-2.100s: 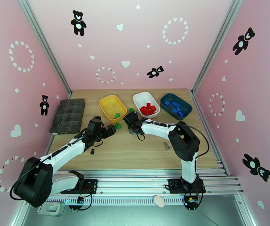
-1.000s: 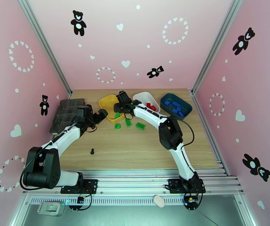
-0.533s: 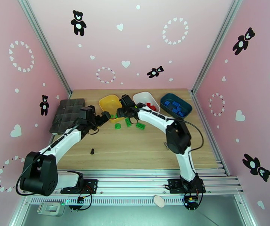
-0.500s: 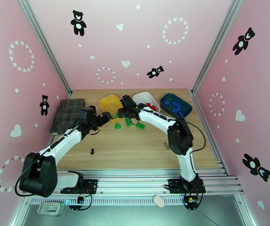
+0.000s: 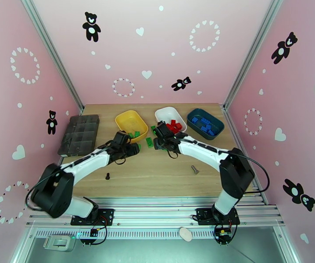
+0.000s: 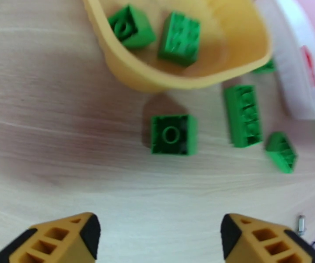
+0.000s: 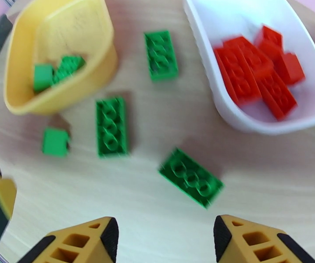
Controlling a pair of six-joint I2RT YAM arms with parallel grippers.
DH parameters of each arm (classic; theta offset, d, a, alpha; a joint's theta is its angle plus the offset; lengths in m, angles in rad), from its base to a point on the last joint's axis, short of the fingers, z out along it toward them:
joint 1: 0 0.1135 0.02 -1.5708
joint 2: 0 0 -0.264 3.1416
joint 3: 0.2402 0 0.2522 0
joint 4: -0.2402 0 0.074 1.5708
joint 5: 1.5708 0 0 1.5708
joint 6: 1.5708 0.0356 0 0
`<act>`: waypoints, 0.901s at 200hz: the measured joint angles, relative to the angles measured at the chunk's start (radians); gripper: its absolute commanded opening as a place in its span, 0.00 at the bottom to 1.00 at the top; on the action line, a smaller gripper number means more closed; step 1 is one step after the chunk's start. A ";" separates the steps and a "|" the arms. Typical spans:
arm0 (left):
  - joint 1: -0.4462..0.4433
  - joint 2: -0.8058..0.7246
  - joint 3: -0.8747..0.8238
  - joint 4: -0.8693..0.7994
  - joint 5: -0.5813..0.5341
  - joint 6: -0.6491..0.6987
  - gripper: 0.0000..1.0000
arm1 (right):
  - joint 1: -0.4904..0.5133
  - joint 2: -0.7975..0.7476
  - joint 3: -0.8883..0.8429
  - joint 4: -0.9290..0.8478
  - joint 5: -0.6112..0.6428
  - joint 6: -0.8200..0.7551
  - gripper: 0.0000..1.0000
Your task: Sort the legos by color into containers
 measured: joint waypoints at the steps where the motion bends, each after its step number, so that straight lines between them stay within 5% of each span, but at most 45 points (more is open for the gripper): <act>1: -0.002 0.006 0.003 0.000 -0.003 0.000 0.74 | 0.000 -0.002 -0.003 0.001 0.000 0.000 0.61; 85: -0.068 0.251 0.212 -0.042 -0.159 0.032 0.67 | 0.002 -0.103 -0.145 0.051 0.002 0.019 0.61; 180: -0.089 0.360 0.274 -0.053 -0.217 0.061 0.46 | 0.002 -0.127 -0.157 0.068 0.000 0.021 0.60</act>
